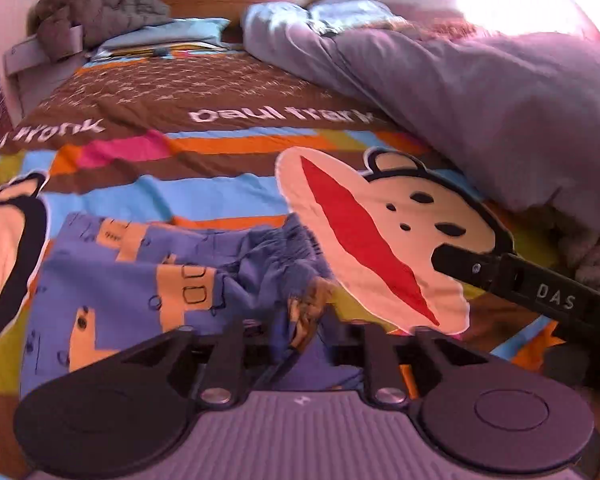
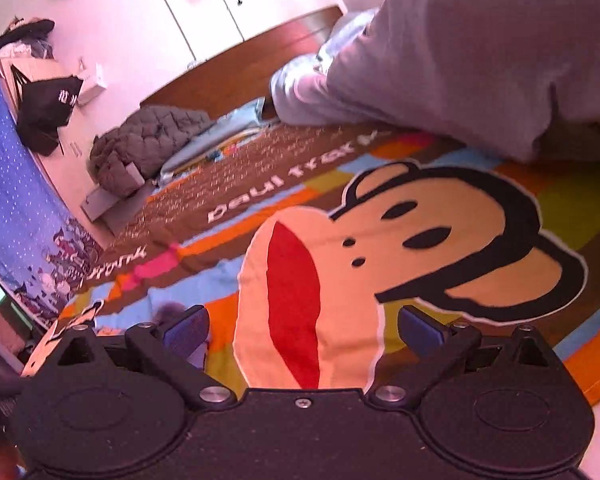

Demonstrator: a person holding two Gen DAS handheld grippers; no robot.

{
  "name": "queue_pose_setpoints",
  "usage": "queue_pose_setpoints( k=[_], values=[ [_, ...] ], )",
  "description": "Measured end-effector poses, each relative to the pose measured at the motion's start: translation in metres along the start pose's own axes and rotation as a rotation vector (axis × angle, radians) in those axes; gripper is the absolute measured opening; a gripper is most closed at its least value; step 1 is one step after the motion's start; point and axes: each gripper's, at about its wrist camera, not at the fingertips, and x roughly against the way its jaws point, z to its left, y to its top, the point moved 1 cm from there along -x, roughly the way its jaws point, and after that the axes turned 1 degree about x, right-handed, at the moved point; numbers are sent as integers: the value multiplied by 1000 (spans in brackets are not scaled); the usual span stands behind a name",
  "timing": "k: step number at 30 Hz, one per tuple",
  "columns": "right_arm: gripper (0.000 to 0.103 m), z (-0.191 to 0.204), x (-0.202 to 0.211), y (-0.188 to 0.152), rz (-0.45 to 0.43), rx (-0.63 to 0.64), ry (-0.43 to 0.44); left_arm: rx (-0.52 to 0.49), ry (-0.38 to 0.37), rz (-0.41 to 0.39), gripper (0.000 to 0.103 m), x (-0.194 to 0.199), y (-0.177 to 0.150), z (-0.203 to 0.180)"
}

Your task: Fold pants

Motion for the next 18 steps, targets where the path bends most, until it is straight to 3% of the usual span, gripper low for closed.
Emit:
queue_pose_setpoints(
  k=[2,5,8,10,11,13,18],
  values=[
    [101,1,-3,-1,12,4,7,34,-32,-63,68,19,-3,7],
    [101,3,-7,0,23,-2,8,65,-35,-150,81,52,-4,31],
    [101,3,-10,0,38,-3,5,138,67,-205,86,75,-12,65],
    [101,3,-13,1,48,0,0,241,184,-197,83,76,-20,91],
    [101,4,-13,1,53,3,-5,295,200,-188,76,74,-22,101],
    [101,7,-15,0,58,15,-32,367,163,-170,66,71,-32,122],
    [101,24,-24,-3,111,127,-55,437,120,-155,48,61,-53,142]
  ],
)
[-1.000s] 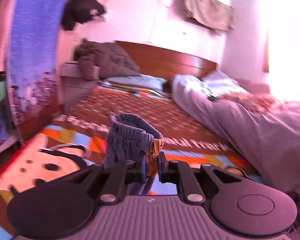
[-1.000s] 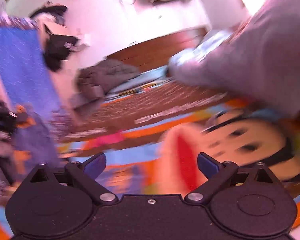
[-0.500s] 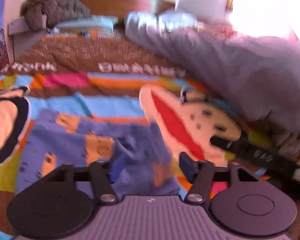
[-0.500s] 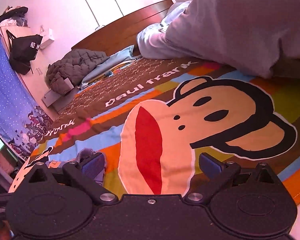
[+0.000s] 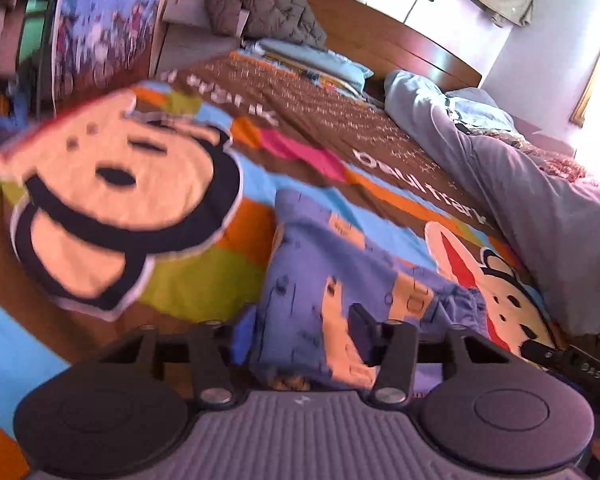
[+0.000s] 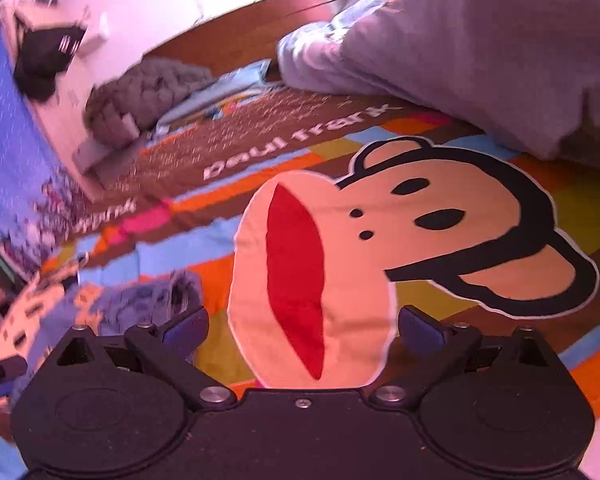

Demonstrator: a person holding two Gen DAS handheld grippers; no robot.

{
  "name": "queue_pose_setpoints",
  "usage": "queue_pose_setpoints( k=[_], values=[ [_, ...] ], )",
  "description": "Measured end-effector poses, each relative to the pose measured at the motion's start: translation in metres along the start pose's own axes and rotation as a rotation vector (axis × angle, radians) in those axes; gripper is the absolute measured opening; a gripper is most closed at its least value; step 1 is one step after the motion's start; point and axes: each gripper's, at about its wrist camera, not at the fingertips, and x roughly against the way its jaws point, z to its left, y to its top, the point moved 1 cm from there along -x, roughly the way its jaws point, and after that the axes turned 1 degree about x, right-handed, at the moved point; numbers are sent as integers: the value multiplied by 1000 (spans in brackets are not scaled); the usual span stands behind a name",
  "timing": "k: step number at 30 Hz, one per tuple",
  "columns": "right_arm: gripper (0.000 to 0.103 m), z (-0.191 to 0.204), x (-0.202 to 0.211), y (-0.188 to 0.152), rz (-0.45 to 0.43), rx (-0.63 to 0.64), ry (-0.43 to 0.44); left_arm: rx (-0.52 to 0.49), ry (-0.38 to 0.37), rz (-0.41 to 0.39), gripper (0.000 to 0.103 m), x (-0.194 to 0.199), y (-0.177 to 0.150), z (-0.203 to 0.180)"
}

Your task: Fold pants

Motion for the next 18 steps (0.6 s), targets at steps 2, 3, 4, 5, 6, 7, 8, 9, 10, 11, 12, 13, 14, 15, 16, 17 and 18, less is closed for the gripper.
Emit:
queue_pose_setpoints(
  k=[2,3,4,5,6,7,8,9,10,11,12,13,14,15,16,17,18],
  values=[
    [101,7,-3,0,20,48,6,43,-12,12,41,-5,-9,12],
    [101,12,-3,1,27,77,14,74,-31,21,37,-8,-11,17],
    [101,18,-4,2,35,120,15,105,-59,25,37,-7,-10,22],
    [102,30,-6,3,46,197,10,124,-76,18,36,-6,-11,27],
    [102,42,-7,4,52,272,5,138,-80,12,34,-7,-10,31],
    [102,59,-11,6,54,367,1,153,-85,16,31,-8,-10,34],
    [102,74,-14,8,46,441,-1,162,-93,19,28,-9,-10,35],
    [102,92,-18,13,29,507,12,162,-100,16,27,-9,-11,35],
    [102,110,-23,20,15,553,58,157,-101,12,27,-9,-11,35],
    [102,125,-29,28,17,573,114,148,-99,11,27,-9,-11,34],
    [102,144,-39,38,41,576,196,135,-94,10,27,-10,-11,32],
    [102,158,-50,47,81,563,261,124,-89,10,27,-10,-11,30],
    [102,172,-64,56,134,536,317,117,-86,11,27,-10,-11,29],
    [102,188,-80,65,194,498,360,115,-85,10,27,-10,-11,28],
    [102,200,-94,71,252,469,387,116,-86,9,27,-10,-11,28],
    [100,214,-111,75,323,441,414,117,-87,9,25,-10,-11,28],
    [95,224,-122,77,367,431,430,116,-89,8,21,-10,-11,28]
  ],
)
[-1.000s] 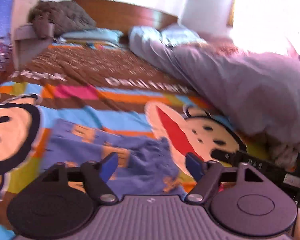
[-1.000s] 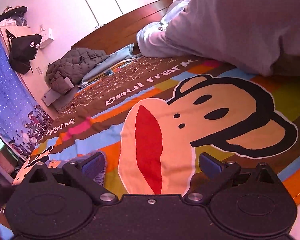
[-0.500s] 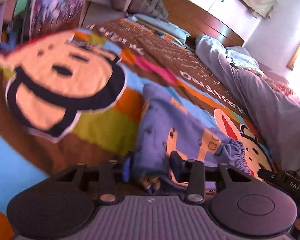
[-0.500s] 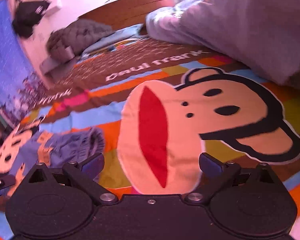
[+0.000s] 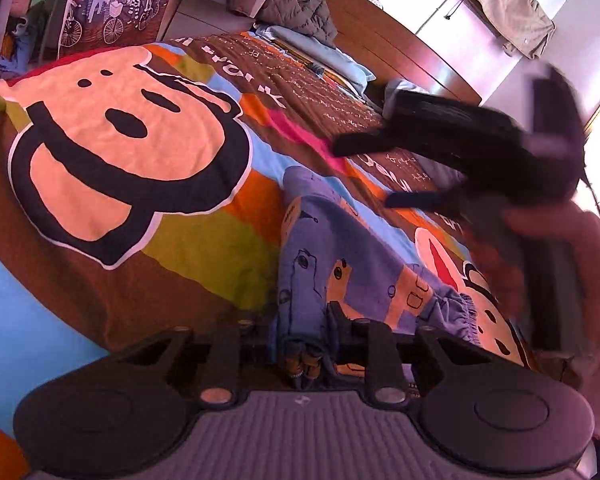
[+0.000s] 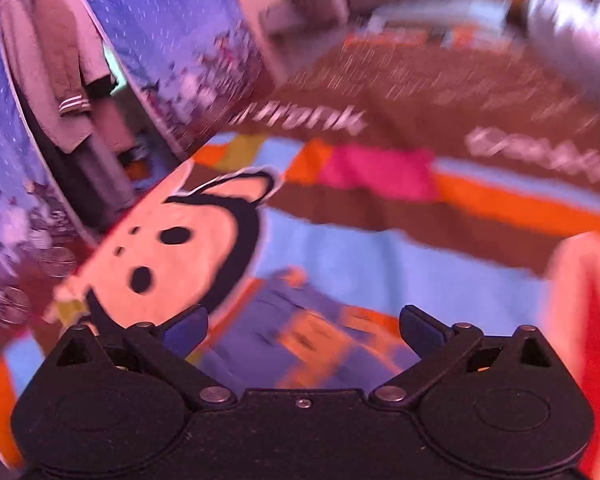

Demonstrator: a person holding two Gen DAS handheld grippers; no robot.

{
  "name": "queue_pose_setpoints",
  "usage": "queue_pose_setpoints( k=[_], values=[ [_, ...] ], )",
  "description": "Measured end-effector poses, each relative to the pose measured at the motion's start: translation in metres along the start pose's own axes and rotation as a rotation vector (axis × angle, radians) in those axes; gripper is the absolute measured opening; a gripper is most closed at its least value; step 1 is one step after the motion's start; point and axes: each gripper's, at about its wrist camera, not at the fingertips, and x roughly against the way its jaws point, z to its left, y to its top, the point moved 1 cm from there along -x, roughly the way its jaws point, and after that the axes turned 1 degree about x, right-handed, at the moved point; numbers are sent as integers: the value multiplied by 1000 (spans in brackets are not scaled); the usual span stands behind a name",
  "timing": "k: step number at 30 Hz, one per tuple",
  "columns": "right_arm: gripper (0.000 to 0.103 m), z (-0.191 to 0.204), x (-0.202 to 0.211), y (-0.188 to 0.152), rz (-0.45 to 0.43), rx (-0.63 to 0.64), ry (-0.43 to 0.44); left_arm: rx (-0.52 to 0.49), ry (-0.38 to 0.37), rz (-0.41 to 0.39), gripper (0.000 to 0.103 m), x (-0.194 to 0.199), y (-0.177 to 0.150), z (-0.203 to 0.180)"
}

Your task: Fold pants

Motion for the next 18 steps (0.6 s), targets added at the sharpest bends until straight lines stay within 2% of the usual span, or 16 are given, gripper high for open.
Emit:
queue_pose_setpoints(
  k=[1,2,4,5,6,9,15,18],
  values=[
    [91,3,-12,8,33,-1,17,-4,-2,-2,20,0,0,0],
    [84,8,-25,15,73,15,19,-9,-2,-6,19,1,-1,-1],
    [58,19,-45,20,153,72,-4,-21,-2,-18,18,2,-1,-3],
    [34,24,-52,20,191,92,-16,-26,-1,-30,17,4,-2,-4],
    [23,27,-59,19,221,99,-25,-32,5,-44,16,5,-3,-5],
    [12,36,-61,19,212,126,-27,-62,11,-66,15,10,-5,-11],
    [9,37,-55,25,154,144,-85,-67,2,-27,14,11,-7,-10],
    [8,33,-58,28,121,103,-97,-85,8,4,14,12,-10,-11]
  ],
)
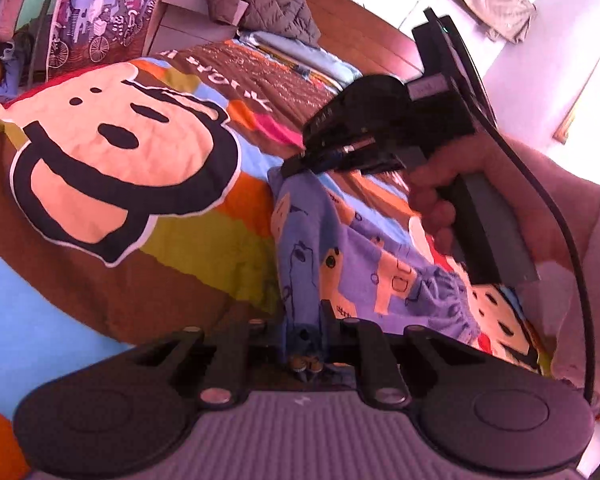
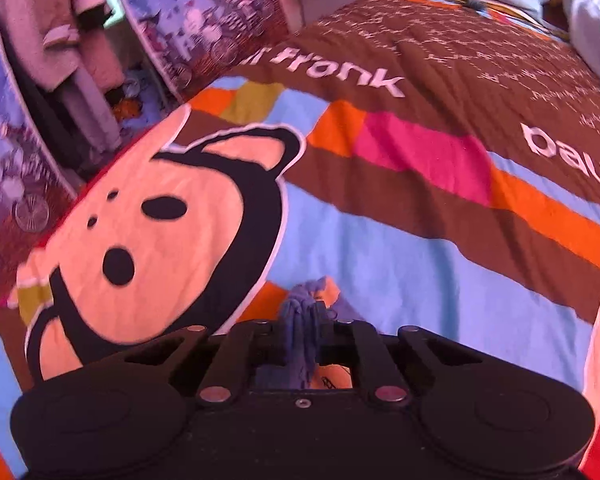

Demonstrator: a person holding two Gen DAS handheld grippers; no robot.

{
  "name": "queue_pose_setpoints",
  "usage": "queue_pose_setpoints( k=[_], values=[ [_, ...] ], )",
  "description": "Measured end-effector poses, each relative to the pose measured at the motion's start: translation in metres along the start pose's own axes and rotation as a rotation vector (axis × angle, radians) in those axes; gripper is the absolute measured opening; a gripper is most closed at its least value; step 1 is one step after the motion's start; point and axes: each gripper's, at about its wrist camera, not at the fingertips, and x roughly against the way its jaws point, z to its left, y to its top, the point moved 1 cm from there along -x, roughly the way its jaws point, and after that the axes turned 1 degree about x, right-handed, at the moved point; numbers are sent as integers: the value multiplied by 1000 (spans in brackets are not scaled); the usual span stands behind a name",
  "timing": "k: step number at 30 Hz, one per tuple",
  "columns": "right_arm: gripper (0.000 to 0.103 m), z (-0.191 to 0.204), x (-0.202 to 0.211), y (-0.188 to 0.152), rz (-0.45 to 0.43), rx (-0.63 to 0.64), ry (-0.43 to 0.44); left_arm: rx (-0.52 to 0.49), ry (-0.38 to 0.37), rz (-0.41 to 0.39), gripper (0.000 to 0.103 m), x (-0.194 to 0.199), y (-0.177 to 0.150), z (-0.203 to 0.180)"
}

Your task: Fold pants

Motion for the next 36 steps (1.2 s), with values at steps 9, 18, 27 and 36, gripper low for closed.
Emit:
queue_pose_setpoints(
  k=[9,18,27,36],
  values=[
    [27,-8,22,-4,-133,-49,11,99,-59,39,22,5,-9,19],
    [56,-29,117,-124,-219,70,-163,78,-38,35,23,4,-10,14],
    [72,-67,129,-225,-323,-229,-259,45,-3,35,27,3,-10,8],
    [72,-35,130,-217,-351,-71,-287,25,16,33,28,4,-12,4]
  ],
)
